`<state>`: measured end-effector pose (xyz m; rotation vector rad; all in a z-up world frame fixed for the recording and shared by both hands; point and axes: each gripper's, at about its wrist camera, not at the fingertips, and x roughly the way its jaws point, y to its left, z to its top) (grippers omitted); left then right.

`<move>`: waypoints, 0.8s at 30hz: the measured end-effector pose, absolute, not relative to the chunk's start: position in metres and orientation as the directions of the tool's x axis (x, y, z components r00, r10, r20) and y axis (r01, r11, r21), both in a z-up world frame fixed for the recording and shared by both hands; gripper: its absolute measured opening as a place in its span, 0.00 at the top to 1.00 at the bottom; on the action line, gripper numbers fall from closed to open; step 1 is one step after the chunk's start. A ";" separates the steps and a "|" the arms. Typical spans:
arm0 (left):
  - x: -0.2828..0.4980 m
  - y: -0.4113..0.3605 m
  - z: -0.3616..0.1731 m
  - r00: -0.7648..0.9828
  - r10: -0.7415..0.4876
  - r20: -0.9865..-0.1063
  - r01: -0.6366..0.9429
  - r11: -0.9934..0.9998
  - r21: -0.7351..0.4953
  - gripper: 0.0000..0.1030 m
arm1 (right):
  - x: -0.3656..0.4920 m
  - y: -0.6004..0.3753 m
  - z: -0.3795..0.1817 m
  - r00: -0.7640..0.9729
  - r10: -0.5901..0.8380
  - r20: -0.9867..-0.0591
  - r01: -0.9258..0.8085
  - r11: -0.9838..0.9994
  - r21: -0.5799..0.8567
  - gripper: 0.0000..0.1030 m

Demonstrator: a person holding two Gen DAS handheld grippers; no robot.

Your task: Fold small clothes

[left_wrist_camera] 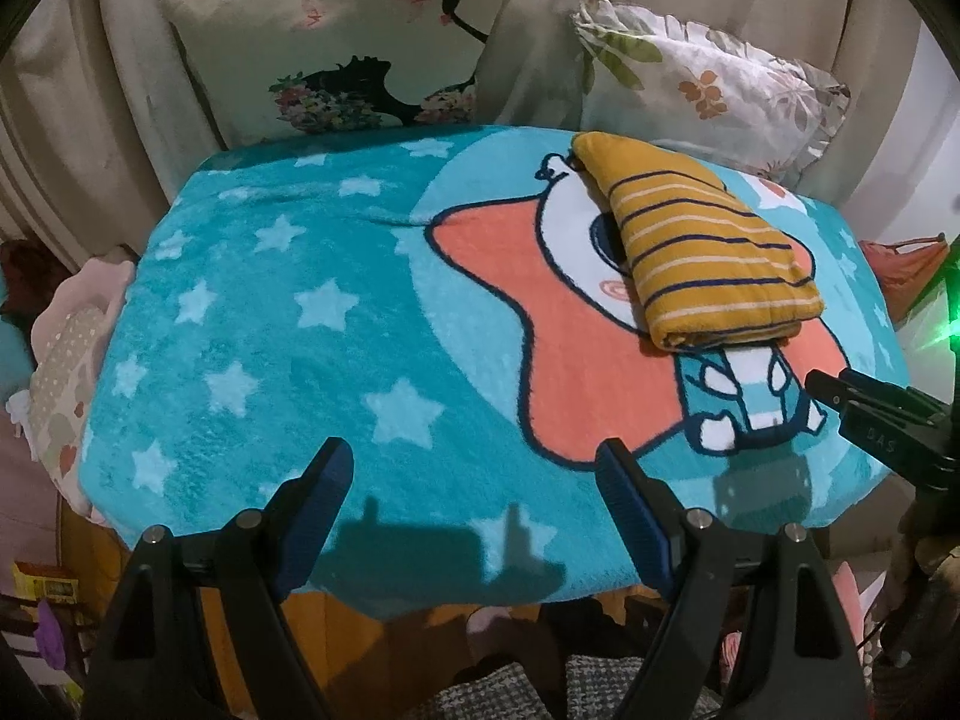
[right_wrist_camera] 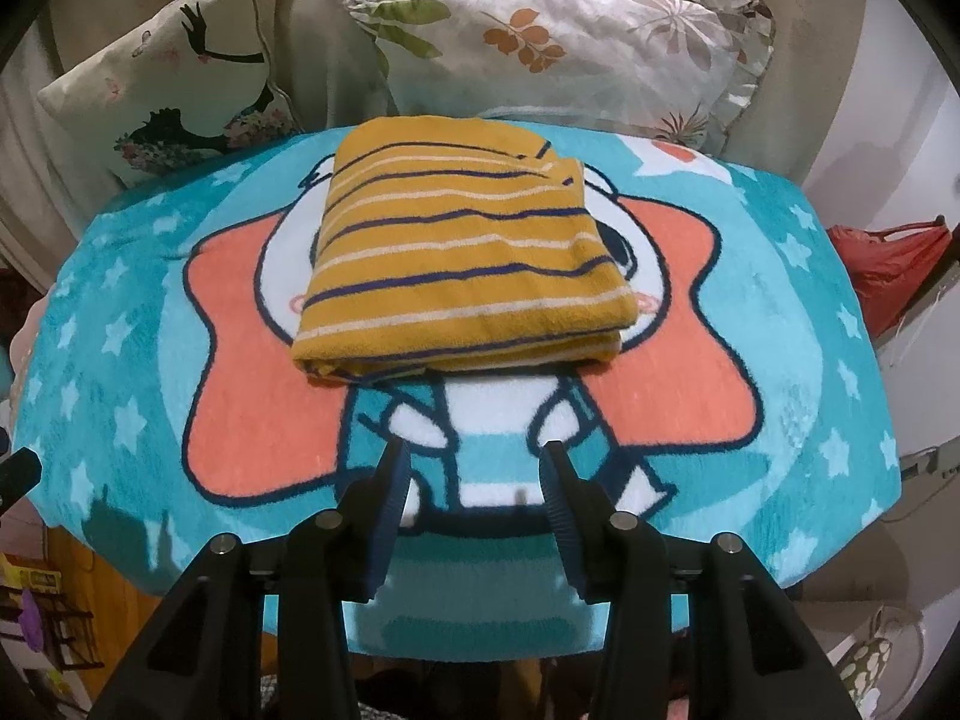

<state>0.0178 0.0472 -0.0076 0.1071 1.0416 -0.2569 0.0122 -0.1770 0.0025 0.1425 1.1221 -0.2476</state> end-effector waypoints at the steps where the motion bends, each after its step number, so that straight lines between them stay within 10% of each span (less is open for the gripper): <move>1: 0.018 0.047 -0.007 0.477 -0.163 -0.864 0.263 0.964 -0.036 0.20 | 0.011 -0.178 0.002 0.410 -0.124 -0.904 0.270 0.963 -0.010 0.53; 24: -0.006 0.019 0.013 0.534 -0.239 -0.811 0.337 0.940 -0.055 0.20 | -0.016 -0.198 0.000 0.406 -0.133 -0.904 0.315 0.949 0.002 0.53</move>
